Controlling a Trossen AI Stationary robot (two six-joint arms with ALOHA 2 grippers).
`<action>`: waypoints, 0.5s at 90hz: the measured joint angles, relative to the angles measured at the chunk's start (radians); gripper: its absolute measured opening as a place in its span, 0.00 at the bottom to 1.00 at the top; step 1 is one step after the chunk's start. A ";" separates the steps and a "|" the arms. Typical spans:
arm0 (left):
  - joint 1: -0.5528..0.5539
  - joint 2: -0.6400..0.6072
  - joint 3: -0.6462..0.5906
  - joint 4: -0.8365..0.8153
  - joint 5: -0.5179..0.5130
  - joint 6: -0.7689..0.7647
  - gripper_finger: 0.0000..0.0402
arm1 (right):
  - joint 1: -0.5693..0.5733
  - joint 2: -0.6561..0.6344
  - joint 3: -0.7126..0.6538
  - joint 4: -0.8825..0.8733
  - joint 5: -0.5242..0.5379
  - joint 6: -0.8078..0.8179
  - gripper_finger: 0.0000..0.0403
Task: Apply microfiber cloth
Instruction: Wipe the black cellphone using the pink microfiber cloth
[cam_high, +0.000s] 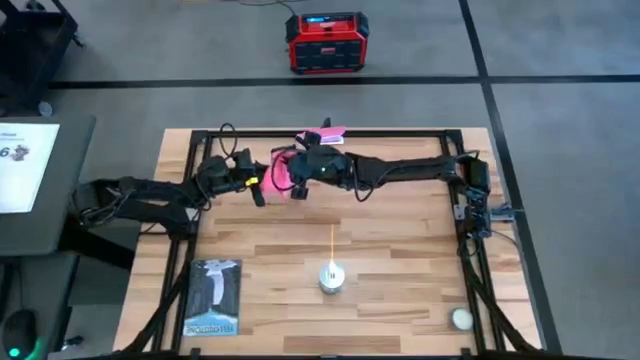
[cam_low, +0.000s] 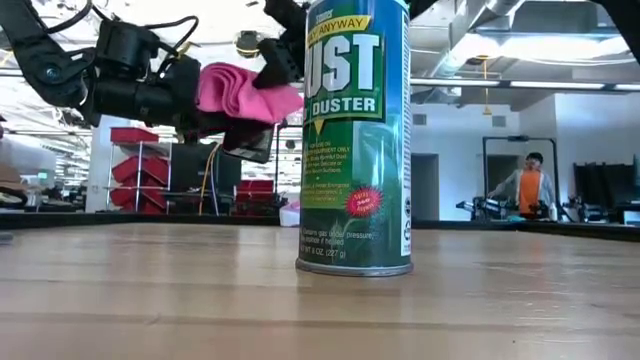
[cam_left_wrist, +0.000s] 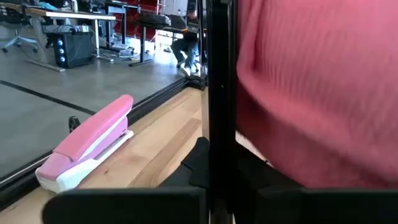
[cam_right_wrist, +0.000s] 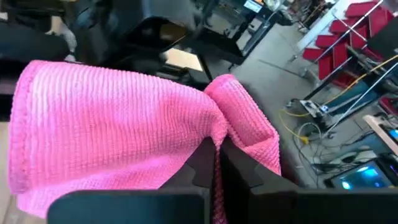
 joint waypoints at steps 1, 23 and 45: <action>0.000 0.001 0.000 0.000 -0.001 0.000 0.01 | -0.001 0.000 0.001 -0.001 0.000 0.001 0.00; 0.001 0.016 0.000 -0.012 0.000 0.000 0.01 | -0.022 -0.002 -0.013 -0.051 -0.033 0.082 0.00; 0.013 0.016 0.000 -0.003 0.017 0.004 0.01 | -0.026 0.000 -0.128 0.005 -0.076 0.159 0.00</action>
